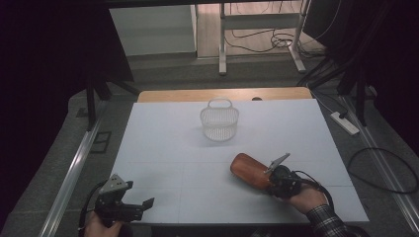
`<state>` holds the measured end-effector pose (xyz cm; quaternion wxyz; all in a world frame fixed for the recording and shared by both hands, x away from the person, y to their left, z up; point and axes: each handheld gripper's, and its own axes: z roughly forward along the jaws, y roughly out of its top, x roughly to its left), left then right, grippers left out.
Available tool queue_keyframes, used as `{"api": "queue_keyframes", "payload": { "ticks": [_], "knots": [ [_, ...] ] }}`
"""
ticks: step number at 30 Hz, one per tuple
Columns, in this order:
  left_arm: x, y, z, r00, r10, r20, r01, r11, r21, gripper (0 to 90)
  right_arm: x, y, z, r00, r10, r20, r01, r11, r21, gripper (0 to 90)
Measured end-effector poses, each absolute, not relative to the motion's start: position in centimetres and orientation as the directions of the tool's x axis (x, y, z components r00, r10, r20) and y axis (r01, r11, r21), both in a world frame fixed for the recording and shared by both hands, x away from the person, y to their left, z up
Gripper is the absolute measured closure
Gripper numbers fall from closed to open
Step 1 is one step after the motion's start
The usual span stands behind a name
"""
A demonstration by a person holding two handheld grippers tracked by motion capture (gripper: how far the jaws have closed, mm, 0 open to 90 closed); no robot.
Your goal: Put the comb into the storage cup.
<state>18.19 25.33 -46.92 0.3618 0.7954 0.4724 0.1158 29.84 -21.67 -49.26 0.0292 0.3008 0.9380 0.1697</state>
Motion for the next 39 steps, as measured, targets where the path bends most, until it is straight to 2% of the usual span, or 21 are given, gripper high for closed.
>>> {"api": "queue_keyframes", "payload": {
  "ticks": [3, 12, 18, 23, 24, 27, 28, 29, 31, 34, 38, 39],
  "knots": [
    [18.2, 25.3, -46.9, 0.527, 0.835, -0.156, 0.667, -0.293, 0.685, 4.4, 29.7, -21.5, -49.1, -0.823, 0.565, 0.052, 0.546, 0.764, 0.343, 89.1],
    [18.2, 25.3, -46.9, 0.526, 0.836, -0.155, 0.668, -0.294, 0.683, 4.4, 28.7, -22.0, -47.2, -0.820, 0.569, 0.059, 0.538, 0.733, 0.416, 81.0],
    [18.2, 25.3, -46.9, 0.525, 0.837, -0.154, 0.670, -0.294, 0.682, 4.4, 28.3, -22.6, -46.3, -0.806, 0.591, 0.033, 0.538, 0.708, 0.458, 66.3],
    [18.2, 25.2, -46.9, 0.525, 0.837, -0.154, 0.670, -0.295, 0.681, 4.5, 28.2, -23.0, -45.7, -0.794, 0.608, 0.010, 0.533, 0.687, 0.494, 48.1],
    [18.2, 25.2, -46.9, 0.525, 0.837, -0.154, 0.670, -0.295, 0.681, 4.5, 28.2, -23.0, -45.7, -0.794, 0.608, 0.010, 0.533, 0.687, 0.494, 48.1],
    [18.2, 25.2, -46.9, 0.525, 0.837, -0.153, 0.669, -0.295, 0.682, 4.5, 28.1, -23.4, -45.7, -0.788, 0.615, 0.005, 0.536, 0.683, 0.497, 37.5],
    [18.2, 25.2, -46.9, 0.526, 0.837, -0.153, 0.669, -0.296, 0.682, 4.5, 28.0, -23.5, -45.8, -0.784, 0.621, -0.005, 0.537, 0.681, 0.497, 28.8],
    [18.2, 25.2, -46.9, 0.526, 0.837, -0.153, 0.669, -0.296, 0.682, 4.5, 28.0, -23.5, -45.8, -0.784, 0.621, -0.005, 0.537, 0.681, 0.497, 28.8],
    [18.2, 25.2, -46.9, 0.526, 0.836, -0.153, 0.669, -0.296, 0.682, 4.5, 28.0, -23.8, -45.9, -0.776, 0.630, -0.027, 0.537, 0.682, 0.496, 21.9],
    [18.2, 25.2, -46.9, 0.528, 0.836, -0.153, 0.668, -0.297, 0.682, 4.5, 28.1, -24.0, -45.8, -0.765, 0.643, -0.027, 0.548, 0.672, 0.498, 18.8],
    [18.2, 25.2, -46.9, 0.528, 0.836, -0.151, 0.668, -0.299, 0.682, 4.5, 28.1, -24.7, -45.5, -0.753, 0.658, -0.022, 0.551, 0.648, 0.525, 7.7],
    [18.2, 25.2, -46.9, 0.528, 0.836, -0.151, 0.668, -0.299, 0.682, 4.5, 28.1, -24.7, -45.5, -0.753, 0.658, -0.022, 0.551, 0.648, 0.525, 7.7]
  ]
}}
